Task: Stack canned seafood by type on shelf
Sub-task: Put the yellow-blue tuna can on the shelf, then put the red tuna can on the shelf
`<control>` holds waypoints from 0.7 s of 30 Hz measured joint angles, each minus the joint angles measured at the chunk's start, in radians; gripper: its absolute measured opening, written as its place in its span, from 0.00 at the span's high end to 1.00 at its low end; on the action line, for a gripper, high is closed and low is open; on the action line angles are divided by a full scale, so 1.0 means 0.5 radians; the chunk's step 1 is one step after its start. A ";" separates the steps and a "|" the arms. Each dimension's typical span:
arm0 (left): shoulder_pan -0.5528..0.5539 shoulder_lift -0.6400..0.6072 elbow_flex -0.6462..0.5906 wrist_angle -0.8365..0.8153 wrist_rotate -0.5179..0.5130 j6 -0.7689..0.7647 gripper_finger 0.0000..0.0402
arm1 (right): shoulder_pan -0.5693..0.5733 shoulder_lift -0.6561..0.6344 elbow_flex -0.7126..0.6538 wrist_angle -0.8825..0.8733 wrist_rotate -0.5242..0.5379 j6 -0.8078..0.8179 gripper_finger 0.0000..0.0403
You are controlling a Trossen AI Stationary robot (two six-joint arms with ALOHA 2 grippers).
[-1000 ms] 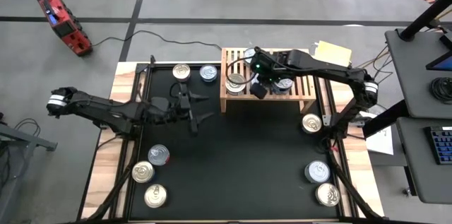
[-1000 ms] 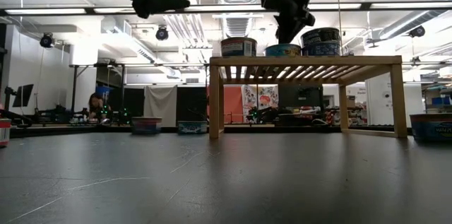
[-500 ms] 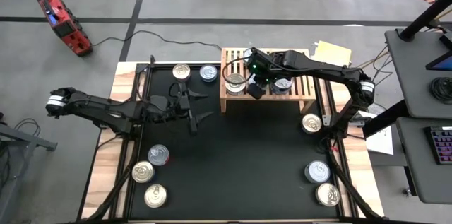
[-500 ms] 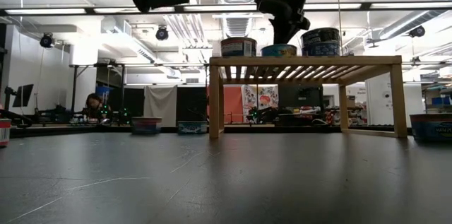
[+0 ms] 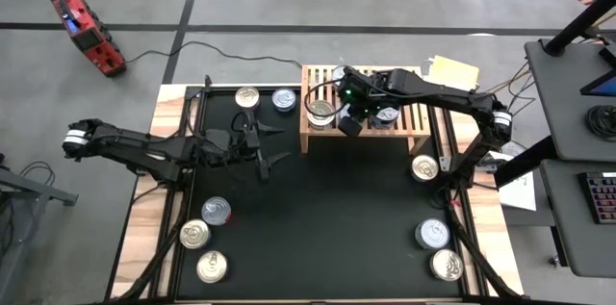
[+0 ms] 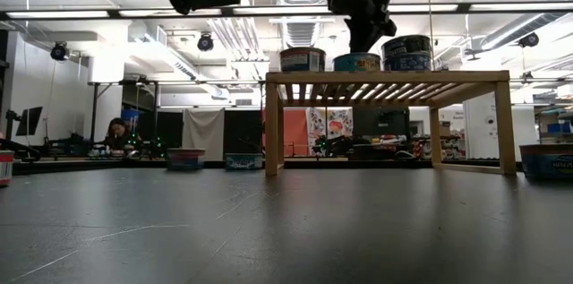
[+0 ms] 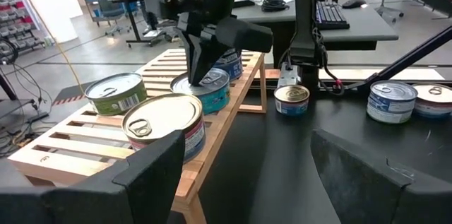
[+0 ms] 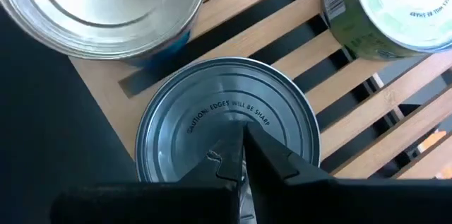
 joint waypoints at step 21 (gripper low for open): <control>-0.027 0.004 0.066 -0.355 0.085 -0.310 0.28 | 0.125 -0.085 0.160 0.024 0.032 -0.112 0.98</control>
